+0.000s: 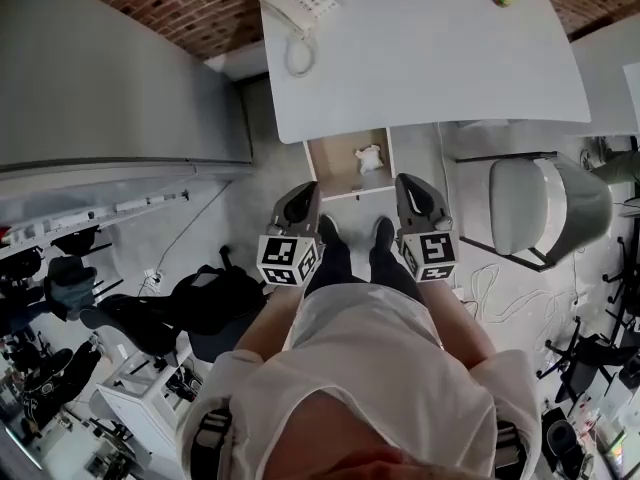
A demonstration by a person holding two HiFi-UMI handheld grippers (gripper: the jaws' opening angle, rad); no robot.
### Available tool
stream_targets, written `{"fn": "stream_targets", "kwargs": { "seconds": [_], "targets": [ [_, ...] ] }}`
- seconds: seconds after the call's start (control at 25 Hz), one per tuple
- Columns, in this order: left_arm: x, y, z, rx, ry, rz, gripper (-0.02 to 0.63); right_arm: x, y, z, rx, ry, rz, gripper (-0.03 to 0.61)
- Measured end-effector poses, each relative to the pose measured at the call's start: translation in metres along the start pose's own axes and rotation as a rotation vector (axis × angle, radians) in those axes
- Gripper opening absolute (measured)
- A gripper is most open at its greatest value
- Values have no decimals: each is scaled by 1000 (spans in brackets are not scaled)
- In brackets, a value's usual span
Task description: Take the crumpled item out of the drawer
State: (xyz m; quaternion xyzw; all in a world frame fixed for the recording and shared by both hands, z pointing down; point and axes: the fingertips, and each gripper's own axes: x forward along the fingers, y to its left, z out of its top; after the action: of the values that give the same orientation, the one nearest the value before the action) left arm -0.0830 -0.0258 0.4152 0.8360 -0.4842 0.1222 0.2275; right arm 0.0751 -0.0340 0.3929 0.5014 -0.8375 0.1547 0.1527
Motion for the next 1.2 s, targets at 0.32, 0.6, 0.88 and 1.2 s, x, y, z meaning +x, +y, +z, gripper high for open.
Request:
{"fn": "stream_targets", "kwargs": {
  "seconds": [0.32,0.6,0.88,1.2],
  "targets": [
    [17,4,-25,-30,26,-18,9,20,7,-29,-9,45,16,7],
    [27,12,-52,-39,65,-30,9,36,8,-50,-15,75,25,6],
    [44,19,-86,-64,106,-35,9,52,-5,-93,47,133,2,7],
    [65,26,-117,-84,124,-43,9,71,-11,-131,93,158,-6,7]
  ]
}}
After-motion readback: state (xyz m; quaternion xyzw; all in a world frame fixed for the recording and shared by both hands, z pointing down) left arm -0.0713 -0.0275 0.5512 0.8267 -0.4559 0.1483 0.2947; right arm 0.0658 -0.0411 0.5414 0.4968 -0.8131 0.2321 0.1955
